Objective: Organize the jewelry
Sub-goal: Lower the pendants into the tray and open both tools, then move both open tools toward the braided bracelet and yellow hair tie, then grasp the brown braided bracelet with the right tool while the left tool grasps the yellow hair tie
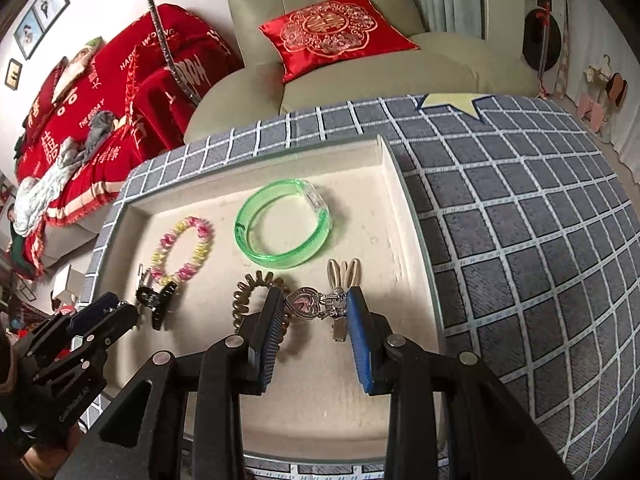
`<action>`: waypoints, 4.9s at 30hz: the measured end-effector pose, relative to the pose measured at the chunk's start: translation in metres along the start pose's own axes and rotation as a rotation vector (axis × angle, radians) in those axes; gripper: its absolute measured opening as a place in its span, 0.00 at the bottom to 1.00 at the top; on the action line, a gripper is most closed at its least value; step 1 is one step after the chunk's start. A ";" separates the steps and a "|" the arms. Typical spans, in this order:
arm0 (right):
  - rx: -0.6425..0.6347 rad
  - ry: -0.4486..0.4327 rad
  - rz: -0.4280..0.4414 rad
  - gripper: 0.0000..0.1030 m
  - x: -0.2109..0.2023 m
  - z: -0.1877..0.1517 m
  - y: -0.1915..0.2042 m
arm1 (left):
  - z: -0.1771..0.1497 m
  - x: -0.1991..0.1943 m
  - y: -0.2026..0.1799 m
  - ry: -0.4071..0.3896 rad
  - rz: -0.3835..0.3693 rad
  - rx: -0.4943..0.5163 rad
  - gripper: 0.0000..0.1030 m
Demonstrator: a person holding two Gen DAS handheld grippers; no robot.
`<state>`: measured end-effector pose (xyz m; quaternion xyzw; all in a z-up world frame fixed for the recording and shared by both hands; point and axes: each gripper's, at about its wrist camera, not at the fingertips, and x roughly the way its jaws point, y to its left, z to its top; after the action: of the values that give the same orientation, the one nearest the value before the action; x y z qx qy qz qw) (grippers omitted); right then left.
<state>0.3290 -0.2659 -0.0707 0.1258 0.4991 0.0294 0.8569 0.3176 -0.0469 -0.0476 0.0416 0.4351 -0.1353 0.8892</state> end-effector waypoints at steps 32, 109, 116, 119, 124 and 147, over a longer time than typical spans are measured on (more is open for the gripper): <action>0.026 -0.077 0.102 0.79 -0.037 -0.014 0.011 | -0.003 -0.002 -0.013 -0.009 0.072 0.028 0.47; -0.290 0.127 -0.033 0.58 -0.043 -0.124 0.051 | -0.154 -0.103 -0.047 0.090 -0.065 -0.063 1.00; -0.355 0.122 -0.052 0.40 -0.038 -0.126 0.060 | -0.150 -0.094 -0.059 0.106 -0.077 -0.038 1.00; -0.370 0.124 -0.055 0.32 -0.038 -0.124 0.059 | -0.148 -0.090 -0.067 0.114 -0.084 -0.020 1.00; -0.378 0.123 -0.069 0.08 -0.038 -0.121 0.053 | -0.146 -0.082 -0.081 0.128 -0.095 0.010 1.00; -0.283 0.085 -0.027 0.07 -0.062 -0.119 0.024 | -0.134 -0.079 -0.103 0.113 -0.211 0.093 0.18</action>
<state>0.1968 -0.2313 -0.0681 -0.0043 0.5274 0.0931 0.8445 0.1410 -0.1042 -0.0639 0.0444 0.4796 -0.2456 0.8412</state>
